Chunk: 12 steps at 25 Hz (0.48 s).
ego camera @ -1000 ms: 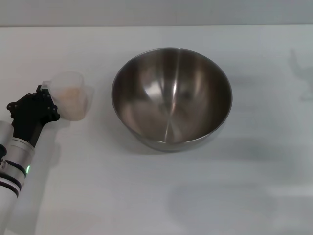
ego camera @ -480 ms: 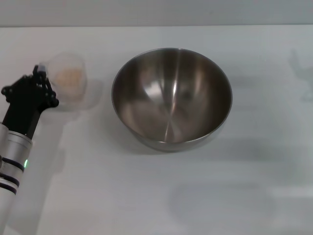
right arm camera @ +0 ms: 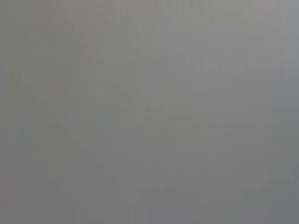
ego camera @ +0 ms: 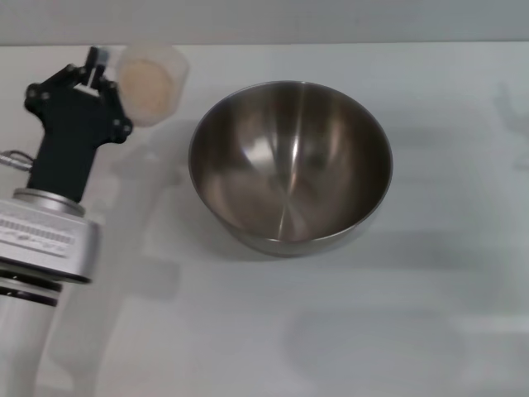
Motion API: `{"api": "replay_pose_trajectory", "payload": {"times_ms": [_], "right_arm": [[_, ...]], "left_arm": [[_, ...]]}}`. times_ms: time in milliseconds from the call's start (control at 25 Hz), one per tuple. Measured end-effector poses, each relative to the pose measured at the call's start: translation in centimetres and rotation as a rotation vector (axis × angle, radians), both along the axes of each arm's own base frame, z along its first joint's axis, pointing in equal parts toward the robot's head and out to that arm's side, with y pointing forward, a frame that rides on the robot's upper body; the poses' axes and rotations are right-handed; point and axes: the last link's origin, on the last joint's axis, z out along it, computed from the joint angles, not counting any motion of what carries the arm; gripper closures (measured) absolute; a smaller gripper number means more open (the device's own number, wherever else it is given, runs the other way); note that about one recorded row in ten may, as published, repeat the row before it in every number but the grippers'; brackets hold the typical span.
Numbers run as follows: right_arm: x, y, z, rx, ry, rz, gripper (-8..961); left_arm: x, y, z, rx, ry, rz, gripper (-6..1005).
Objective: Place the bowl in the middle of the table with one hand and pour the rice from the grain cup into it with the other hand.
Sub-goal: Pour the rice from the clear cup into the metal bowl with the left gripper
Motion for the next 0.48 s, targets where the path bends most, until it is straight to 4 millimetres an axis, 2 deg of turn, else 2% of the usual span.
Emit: {"api": "replay_pose_trajectory", "payload": {"times_ms": [80, 480], "right_arm": [[-0.1, 0.0, 0.0, 0.003, -0.001, 0.005, 137], [-0.7, 0.2, -0.4, 0.006, -0.013, 0.045, 137]], "left_arm": [[0.4, 0.0, -0.1, 0.014, 0.039, -0.01, 974], [3.7, -0.5, -2.5, 0.116, 0.467, -0.161, 971]]}}
